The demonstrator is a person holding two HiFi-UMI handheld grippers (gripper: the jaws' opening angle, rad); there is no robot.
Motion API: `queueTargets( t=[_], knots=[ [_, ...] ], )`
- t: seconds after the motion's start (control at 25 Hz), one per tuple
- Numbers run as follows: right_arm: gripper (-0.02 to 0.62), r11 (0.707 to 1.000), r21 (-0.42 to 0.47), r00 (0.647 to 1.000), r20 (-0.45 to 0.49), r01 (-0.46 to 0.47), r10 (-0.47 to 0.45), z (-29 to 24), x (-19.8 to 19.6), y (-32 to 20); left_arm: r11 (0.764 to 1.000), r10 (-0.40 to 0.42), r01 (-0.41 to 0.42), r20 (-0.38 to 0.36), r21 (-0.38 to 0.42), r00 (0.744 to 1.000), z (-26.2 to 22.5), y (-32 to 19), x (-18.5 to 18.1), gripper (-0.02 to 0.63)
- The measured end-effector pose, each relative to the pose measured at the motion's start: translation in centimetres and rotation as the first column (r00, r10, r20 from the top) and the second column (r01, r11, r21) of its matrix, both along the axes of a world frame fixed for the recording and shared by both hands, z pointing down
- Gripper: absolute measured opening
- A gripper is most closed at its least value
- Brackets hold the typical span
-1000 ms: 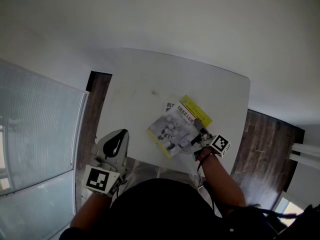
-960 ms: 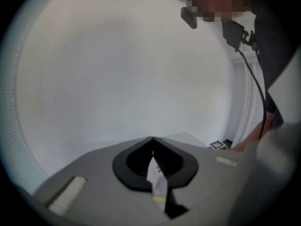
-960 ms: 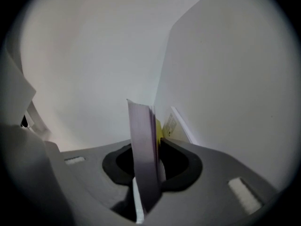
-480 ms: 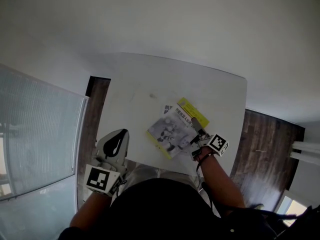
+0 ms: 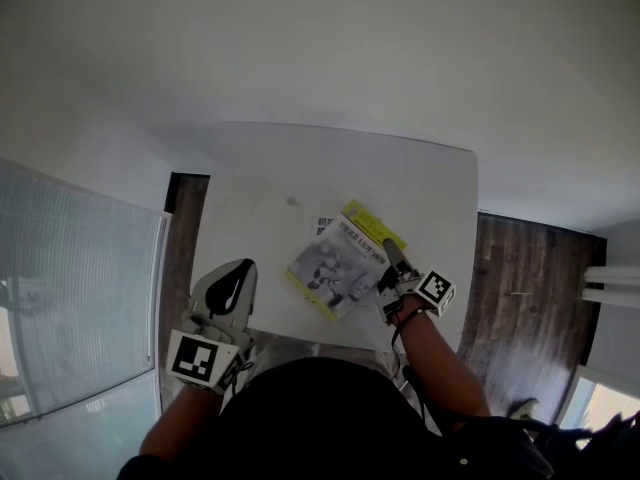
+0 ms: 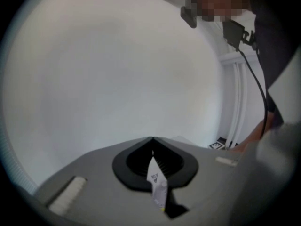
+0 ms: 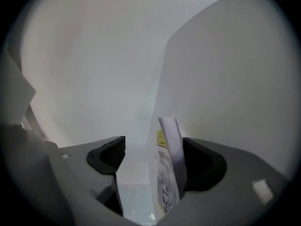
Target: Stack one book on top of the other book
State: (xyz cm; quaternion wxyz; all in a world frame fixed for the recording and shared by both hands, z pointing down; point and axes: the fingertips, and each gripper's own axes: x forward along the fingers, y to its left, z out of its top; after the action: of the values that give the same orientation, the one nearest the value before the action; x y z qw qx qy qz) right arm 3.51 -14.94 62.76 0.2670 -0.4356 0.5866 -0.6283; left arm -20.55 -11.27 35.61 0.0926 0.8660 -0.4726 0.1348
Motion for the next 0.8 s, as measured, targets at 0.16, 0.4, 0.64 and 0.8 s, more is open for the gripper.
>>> queueTargets(
  t=[0.16, 0.4, 0.64, 0.8],
  knots=[
    [0.377, 1.0, 0.003, 1.0, -0.009, -0.015, 0.015, -0.2, 0.4, 0.1, 1.0, 0.021, -0.021, -0.003, 0.01, 1.0, -0.3, -0.4, 0.5, 0.006],
    [0.377, 0.999, -0.004, 0.999, -0.022, -0.045, 0.044, -0.2, 1.1, 0.7, 0.999, 0.041, -0.041, -0.007, 0.015, 0.999, -0.2, -0.3, 0.6, 0.006],
    [0.377, 0.996, 0.006, 0.995, -0.037, -0.092, 0.092, -0.9, 2.6, 1.4, 0.998, 0.059, -0.06, 0.008, 0.017, 0.998, 0.0, 0.2, 0.2, 0.006],
    [0.377, 0.992, 0.04, 0.991, -0.046, -0.122, 0.123, -2.1, 3.6, 1.6, 0.997, 0.076, -0.076, -0.022, 0.032, 0.997, -0.4, 0.3, 0.7, 0.006]
  ],
)
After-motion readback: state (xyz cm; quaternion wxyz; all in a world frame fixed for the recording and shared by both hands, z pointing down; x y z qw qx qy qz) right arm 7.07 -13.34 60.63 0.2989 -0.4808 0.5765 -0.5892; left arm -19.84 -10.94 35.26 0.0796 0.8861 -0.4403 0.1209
